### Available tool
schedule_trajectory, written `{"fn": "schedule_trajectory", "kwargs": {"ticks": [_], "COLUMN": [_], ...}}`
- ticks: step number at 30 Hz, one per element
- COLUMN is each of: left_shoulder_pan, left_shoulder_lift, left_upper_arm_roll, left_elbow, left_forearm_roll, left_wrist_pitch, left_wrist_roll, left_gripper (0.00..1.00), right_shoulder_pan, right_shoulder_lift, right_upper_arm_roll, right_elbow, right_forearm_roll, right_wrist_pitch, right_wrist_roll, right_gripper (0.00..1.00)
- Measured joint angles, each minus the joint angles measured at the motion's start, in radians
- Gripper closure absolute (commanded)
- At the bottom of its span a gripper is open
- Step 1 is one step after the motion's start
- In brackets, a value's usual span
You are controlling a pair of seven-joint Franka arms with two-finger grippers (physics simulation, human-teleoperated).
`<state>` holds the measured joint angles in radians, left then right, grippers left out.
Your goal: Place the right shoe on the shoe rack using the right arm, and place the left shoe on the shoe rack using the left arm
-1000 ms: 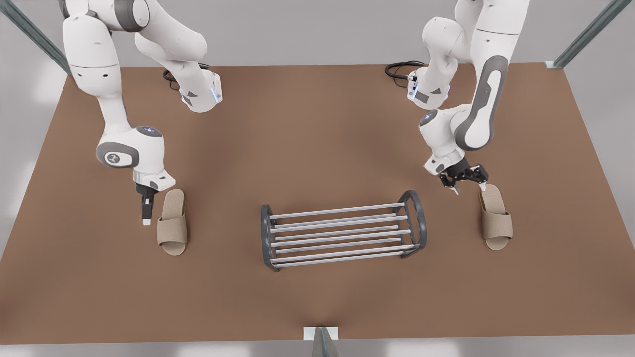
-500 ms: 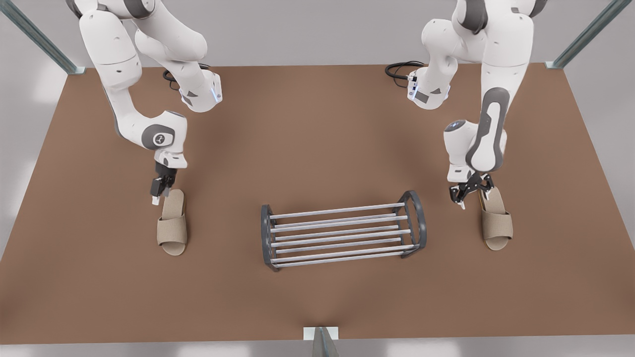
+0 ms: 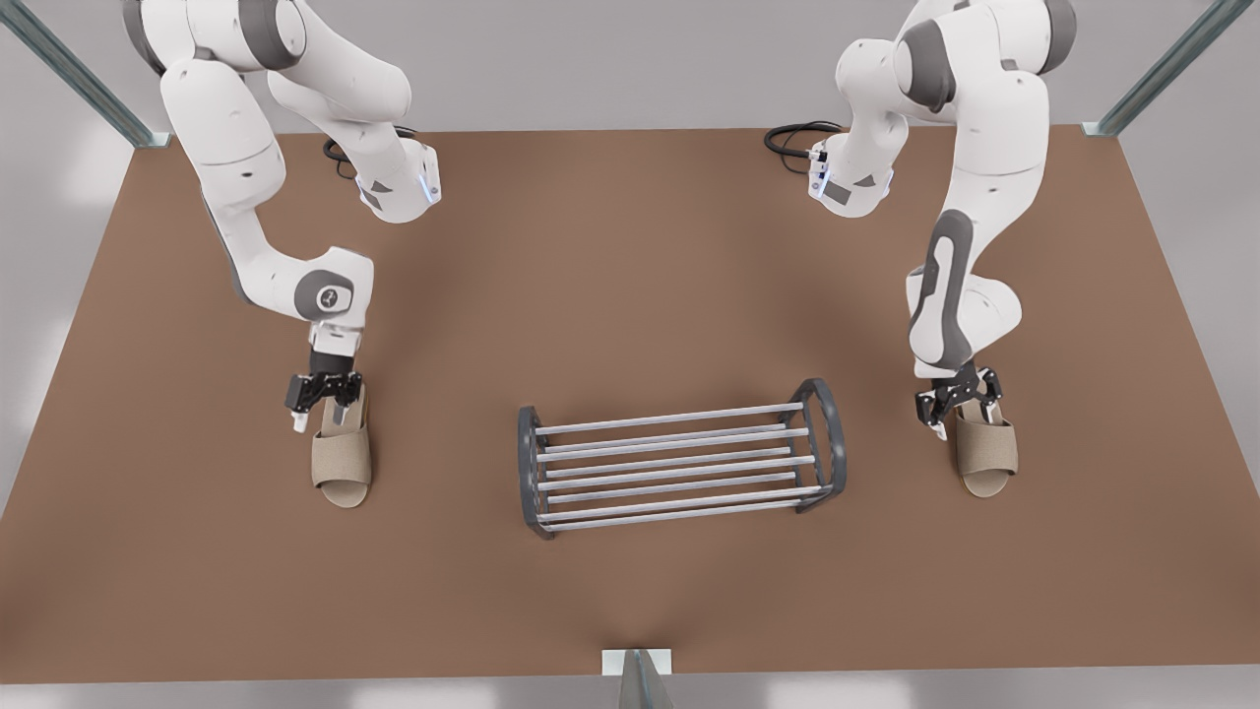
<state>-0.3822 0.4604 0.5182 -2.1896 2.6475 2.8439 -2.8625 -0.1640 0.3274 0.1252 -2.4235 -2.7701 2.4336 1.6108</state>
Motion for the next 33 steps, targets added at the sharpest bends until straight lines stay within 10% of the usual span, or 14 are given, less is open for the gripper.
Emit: {"fn": "schedule_trajectory", "kwargs": {"ticks": [28,33], "left_shoulder_pan": [0.043,0.049], "left_shoulder_lift": [0.177,0.184], "left_upper_arm_roll": [-0.021,-0.021], "left_elbow": [0.147,0.174], "left_forearm_roll": [0.051,0.052], "left_wrist_pitch": [0.009,0.017], "left_wrist_roll": [-0.035,-0.035], "left_gripper": [0.0,0.04], "right_shoulder_pan": [-0.003,-0.004], "right_shoulder_lift": [0.116,0.132], "right_upper_arm_roll": [-0.001,-0.001], "right_elbow": [0.154,0.159], "right_forearm_roll": [-0.101,-0.102], "right_wrist_pitch": [-0.008,-0.008], "right_wrist_roll": [0.302,0.322], "right_gripper": [0.0,0.19]}}
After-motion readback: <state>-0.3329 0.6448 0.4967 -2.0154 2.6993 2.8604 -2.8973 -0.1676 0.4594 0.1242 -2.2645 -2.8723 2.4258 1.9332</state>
